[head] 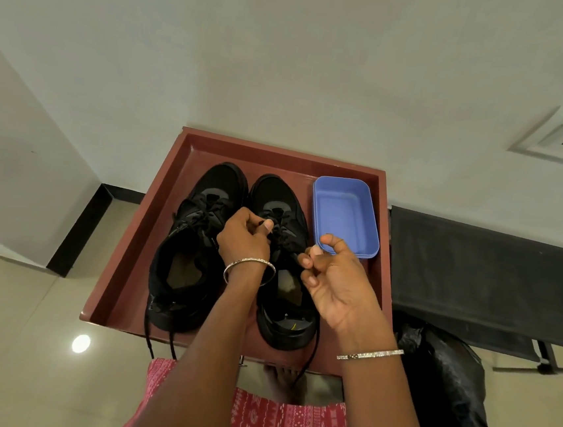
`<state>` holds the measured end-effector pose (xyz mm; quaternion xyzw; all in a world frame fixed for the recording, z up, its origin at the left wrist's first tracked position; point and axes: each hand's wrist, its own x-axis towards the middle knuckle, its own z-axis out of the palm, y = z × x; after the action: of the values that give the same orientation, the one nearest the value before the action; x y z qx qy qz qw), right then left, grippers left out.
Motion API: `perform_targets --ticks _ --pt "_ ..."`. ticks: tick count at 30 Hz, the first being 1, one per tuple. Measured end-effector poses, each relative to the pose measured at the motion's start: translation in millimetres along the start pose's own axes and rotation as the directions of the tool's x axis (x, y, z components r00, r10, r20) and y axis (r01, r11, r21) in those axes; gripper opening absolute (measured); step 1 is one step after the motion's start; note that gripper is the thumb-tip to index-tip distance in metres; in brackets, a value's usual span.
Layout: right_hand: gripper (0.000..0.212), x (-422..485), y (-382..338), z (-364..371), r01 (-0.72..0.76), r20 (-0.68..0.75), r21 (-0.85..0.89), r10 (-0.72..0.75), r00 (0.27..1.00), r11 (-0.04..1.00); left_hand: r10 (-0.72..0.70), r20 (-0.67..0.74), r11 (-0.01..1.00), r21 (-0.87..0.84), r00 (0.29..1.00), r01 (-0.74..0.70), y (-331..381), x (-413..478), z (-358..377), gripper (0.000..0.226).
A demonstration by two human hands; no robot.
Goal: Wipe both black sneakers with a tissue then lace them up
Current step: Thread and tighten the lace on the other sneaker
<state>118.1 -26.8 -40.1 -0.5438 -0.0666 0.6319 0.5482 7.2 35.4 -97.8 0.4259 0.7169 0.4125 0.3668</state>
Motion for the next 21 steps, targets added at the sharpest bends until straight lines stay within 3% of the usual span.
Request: perform_targets --ticks 10,12,14,17,19,21 --pt "0.034 -2 -3 0 -0.05 -0.035 -0.025 0.049 0.998 0.998 0.006 0.035 1.0 0.03 0.999 -0.007 2 4 2 0.02" --pt "0.025 -2 -2 -2 0.006 -0.017 -0.058 -0.007 1.0 0.998 -0.015 0.116 1.0 -0.014 0.993 0.017 1 8 -2 0.021" --pt "0.018 -5 -1 -4 0.106 0.008 -0.196 -0.107 0.994 0.975 -0.029 0.18 0.998 -0.042 0.983 0.037 3 9 -10 0.016" --pt "0.021 -3 3 -8 0.239 -0.018 -0.515 -0.289 0.957 0.823 -0.06 0.25 0.998 -0.02 0.966 0.067 3 2 -23 0.011" --pt "0.025 1 7 -13 0.268 0.001 -0.732 -0.393 0.92 0.626 -0.136 0.336 0.991 0.066 0.932 0.121 1 -5 -32 0.022" --pt "0.035 3 10 -16 0.267 0.08 -0.858 -0.399 0.914 0.439 -0.233 0.444 0.972 0.119 0.865 0.201 -6 -13 -43 0.042"
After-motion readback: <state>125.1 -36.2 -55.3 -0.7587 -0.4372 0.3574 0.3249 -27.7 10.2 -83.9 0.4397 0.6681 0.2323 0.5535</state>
